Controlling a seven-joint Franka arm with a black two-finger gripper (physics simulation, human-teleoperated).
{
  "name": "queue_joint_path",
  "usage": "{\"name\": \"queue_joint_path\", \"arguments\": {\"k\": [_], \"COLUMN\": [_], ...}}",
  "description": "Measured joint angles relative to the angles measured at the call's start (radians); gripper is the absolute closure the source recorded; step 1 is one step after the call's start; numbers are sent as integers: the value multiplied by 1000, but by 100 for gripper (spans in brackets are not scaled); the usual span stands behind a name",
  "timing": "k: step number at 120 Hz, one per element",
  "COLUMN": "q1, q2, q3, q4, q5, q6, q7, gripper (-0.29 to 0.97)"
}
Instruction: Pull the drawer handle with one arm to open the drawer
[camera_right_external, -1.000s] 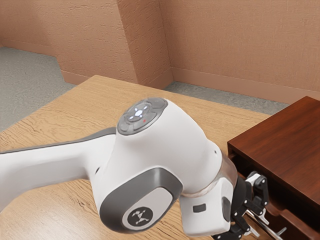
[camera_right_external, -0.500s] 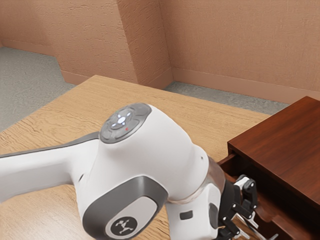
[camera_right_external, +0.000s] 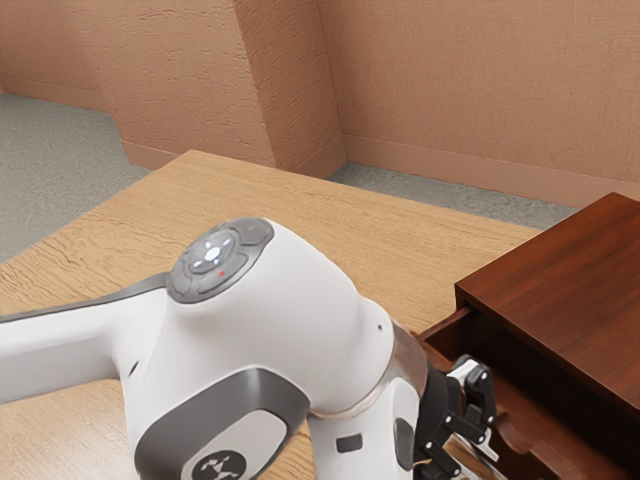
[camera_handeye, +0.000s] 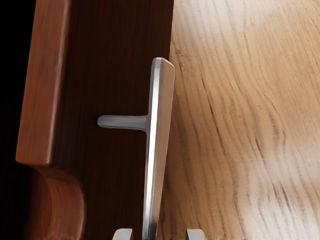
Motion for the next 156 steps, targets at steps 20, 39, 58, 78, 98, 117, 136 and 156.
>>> {"name": "queue_joint_path", "arguments": {"k": [20,39,58,78,98,117,136,156], "q1": [0,0,0,0,-3,0,0,0], "q2": [-15,-40,-57,-73,-89,-110,-134,-157], "q3": [-8,-19,-21,-28,-31,-32,-32,-42], "q4": [-12,-24,-36,-50,-64,-81,-101,-113], "q5": [0,-1,-1,-1,-1,-1,-1,-2], "q6": [0,-1,-3,-5,-8,-13,-17,-21], "q7": [-7,-14,-21,-29,-37,-44,-51,-58], "gripper": [63,64,64,63,63,63,63,63]}}
